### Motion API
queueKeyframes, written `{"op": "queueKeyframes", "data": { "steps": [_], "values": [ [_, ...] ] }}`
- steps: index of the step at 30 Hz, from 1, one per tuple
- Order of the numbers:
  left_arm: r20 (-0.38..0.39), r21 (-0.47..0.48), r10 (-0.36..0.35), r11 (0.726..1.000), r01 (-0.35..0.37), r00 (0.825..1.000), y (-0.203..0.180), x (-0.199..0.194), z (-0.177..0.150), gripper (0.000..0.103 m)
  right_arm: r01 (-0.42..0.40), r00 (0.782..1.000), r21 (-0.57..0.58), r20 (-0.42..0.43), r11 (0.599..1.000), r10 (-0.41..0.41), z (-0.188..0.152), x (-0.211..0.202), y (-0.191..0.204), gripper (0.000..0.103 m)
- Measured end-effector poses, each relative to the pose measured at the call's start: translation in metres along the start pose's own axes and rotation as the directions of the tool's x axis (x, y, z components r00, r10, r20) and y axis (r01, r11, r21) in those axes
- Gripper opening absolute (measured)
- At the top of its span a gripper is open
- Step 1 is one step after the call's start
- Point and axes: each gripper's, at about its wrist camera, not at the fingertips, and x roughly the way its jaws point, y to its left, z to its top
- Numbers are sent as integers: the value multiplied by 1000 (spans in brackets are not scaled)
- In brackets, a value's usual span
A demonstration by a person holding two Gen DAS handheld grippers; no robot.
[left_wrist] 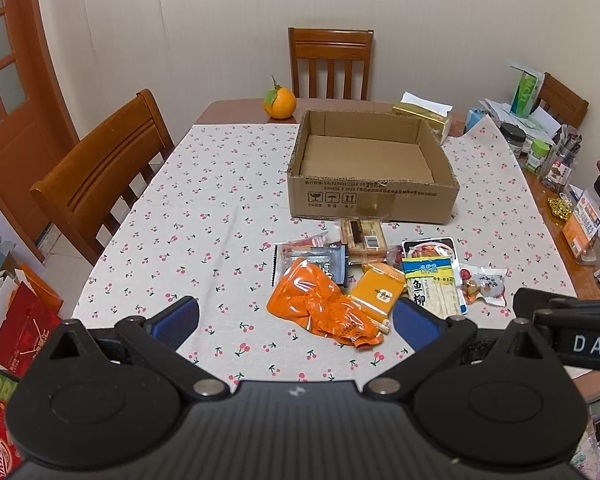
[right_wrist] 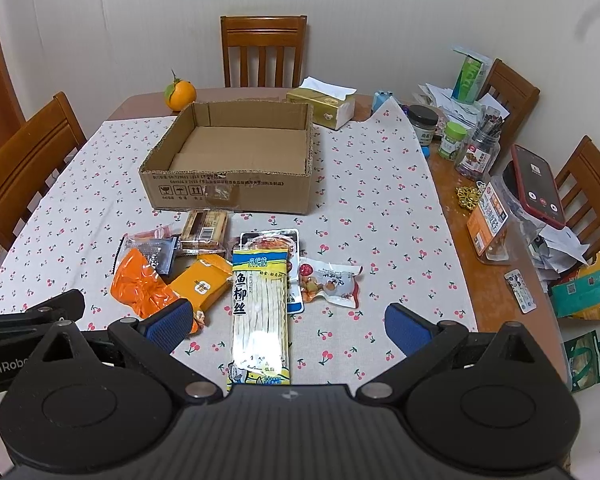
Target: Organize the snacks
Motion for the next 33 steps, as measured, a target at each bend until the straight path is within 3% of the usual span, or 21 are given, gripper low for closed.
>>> {"op": "queueKeyframes", "data": {
  "steps": [33],
  "values": [
    [-12,-6,5,1000,-5,1000,0,6,2,102,-13,1000,-26,11,1000,13,4,2,2,103]
  ]
}}
